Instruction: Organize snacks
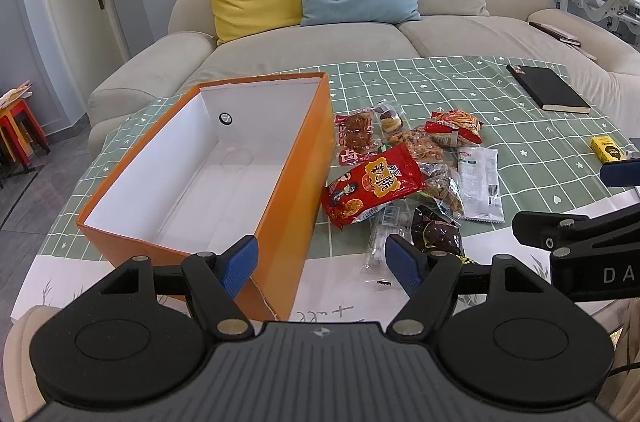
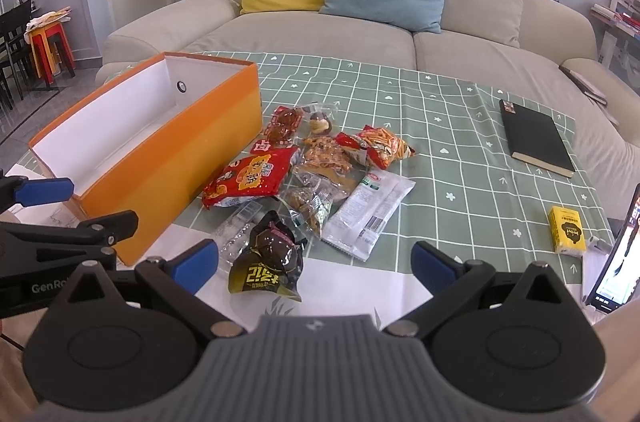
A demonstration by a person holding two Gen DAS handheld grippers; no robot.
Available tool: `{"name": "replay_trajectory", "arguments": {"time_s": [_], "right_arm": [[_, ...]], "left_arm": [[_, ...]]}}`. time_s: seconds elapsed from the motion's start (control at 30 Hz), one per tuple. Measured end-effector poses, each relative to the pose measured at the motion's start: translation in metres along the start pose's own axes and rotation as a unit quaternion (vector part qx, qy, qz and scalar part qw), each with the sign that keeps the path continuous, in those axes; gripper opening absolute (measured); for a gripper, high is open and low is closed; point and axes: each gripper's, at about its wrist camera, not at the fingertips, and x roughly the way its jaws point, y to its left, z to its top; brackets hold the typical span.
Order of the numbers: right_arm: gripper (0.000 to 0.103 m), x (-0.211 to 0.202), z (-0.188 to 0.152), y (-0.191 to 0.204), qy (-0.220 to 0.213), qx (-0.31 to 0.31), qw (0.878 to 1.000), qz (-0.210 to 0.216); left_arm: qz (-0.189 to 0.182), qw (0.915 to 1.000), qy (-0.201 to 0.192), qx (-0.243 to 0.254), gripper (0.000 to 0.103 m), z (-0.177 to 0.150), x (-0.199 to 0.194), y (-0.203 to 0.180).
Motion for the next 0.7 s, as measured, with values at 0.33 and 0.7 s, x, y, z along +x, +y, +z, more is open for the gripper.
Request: {"name": "replay_trajectory", "arguments": {"time_s": [0.33,0.7], "right_arm": [[0.099,0.0022,-0.0001,-0.0002,0.002,0.001,1.0,-0.001],[0.099,0.0072,-0.0029,-0.0054,-0.002,0.012,1.0,0.0]], "left_arm": [[-0.003,1.0,0.002,-0.002,0.085,-0.0006,0.0011,-0.0003],[-0.028,0.9996,0.002,-0.007,0.077,0.0002,0.001,-0.0016]]}}
